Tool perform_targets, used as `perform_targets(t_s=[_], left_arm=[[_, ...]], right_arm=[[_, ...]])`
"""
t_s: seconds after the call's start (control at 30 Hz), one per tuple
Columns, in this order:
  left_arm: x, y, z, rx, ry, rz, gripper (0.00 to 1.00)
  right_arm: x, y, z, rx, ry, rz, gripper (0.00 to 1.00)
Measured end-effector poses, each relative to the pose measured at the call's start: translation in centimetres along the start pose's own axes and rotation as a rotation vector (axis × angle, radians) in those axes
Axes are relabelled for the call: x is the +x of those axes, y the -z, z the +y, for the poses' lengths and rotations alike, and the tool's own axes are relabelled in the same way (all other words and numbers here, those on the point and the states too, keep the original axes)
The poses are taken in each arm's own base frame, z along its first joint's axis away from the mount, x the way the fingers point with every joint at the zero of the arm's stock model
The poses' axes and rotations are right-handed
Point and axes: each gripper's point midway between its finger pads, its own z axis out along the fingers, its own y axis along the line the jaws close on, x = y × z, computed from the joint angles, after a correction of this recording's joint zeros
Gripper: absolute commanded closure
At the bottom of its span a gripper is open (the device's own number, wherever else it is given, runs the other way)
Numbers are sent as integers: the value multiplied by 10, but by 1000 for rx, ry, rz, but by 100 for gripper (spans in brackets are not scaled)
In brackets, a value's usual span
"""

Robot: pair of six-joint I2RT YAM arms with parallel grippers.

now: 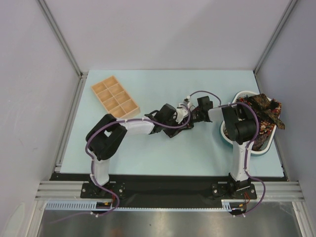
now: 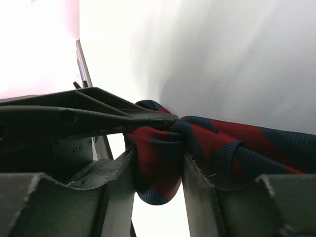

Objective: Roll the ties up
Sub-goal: Roll the tie

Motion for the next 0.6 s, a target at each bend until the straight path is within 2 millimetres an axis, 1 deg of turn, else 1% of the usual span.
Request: perform_targets(t_s=[0.07,0.23,0.43,0.6], left_arm=[[0,0,0,-11,-5,6,56],[0,1,0,-35,-14,20,58],[0,0,0,-51,-17,38,61],[0,0,2,-58,-13,53,62]], right_arm=[[0,1,1,5,3,-3,53],[-1,5,-1,57,13,-28,57],[-3,11,-3,116,25,-66,48],[-5,17,-5,145,24,-89,59]])
